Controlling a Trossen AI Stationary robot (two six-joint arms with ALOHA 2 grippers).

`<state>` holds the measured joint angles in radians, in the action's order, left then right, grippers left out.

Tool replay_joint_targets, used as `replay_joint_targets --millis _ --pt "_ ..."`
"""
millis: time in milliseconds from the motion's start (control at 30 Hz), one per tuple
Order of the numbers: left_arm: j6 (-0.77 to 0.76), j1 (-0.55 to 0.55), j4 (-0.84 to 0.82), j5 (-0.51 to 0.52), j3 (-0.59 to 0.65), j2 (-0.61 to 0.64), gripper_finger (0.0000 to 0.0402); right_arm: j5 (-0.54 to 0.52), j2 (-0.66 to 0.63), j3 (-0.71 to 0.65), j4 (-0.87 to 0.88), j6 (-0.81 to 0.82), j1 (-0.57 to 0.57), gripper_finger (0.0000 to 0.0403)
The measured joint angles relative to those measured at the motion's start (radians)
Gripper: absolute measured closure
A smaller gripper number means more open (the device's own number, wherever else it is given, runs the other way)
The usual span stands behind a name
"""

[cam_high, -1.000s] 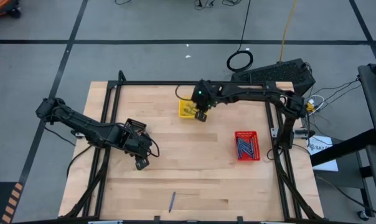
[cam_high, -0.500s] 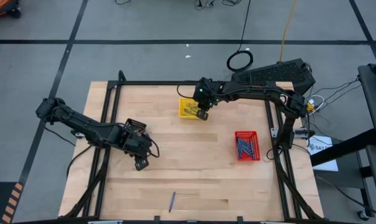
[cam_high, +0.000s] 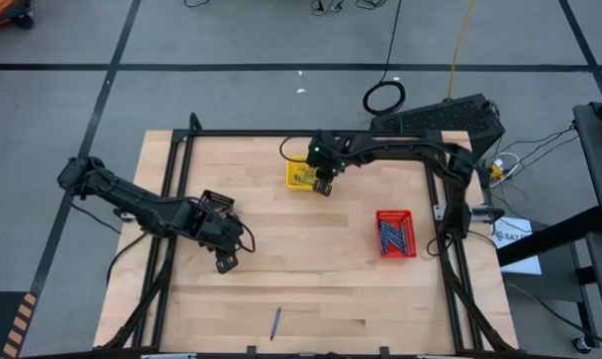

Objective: Sort crayons

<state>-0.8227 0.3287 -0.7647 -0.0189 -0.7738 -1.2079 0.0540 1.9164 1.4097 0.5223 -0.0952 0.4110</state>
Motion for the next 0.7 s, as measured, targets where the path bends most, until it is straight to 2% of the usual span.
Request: replay_joint_targets --millis 67,233,333,533,700 --pt "0.0 0.0 -0.001 0.0 0.0 0.0 0.0274 -0.009 0.025 -0.001 0.011 -0.001 0.0 0.034" --pt "0.005 0.0 -0.004 -0.001 0.0 0.0 0.0274 -0.106 0.027 0.0 0.003 -0.003 0.0 0.0329" --pt "0.045 0.0 -0.003 0.004 0.0 0.0 0.0274 -0.109 0.024 0.004 0.002 -0.003 0.0 0.0325" --pt "0.052 -0.001 -0.001 0.081 0.0 0.0 0.0274 -0.113 0.022 0.09 0.013 -0.007 -0.026 0.0319" --pt "0.052 -0.001 0.0 0.08 0.0 0.0 0.0274 -0.113 0.021 0.178 0.018 -0.03 -0.055 0.031"
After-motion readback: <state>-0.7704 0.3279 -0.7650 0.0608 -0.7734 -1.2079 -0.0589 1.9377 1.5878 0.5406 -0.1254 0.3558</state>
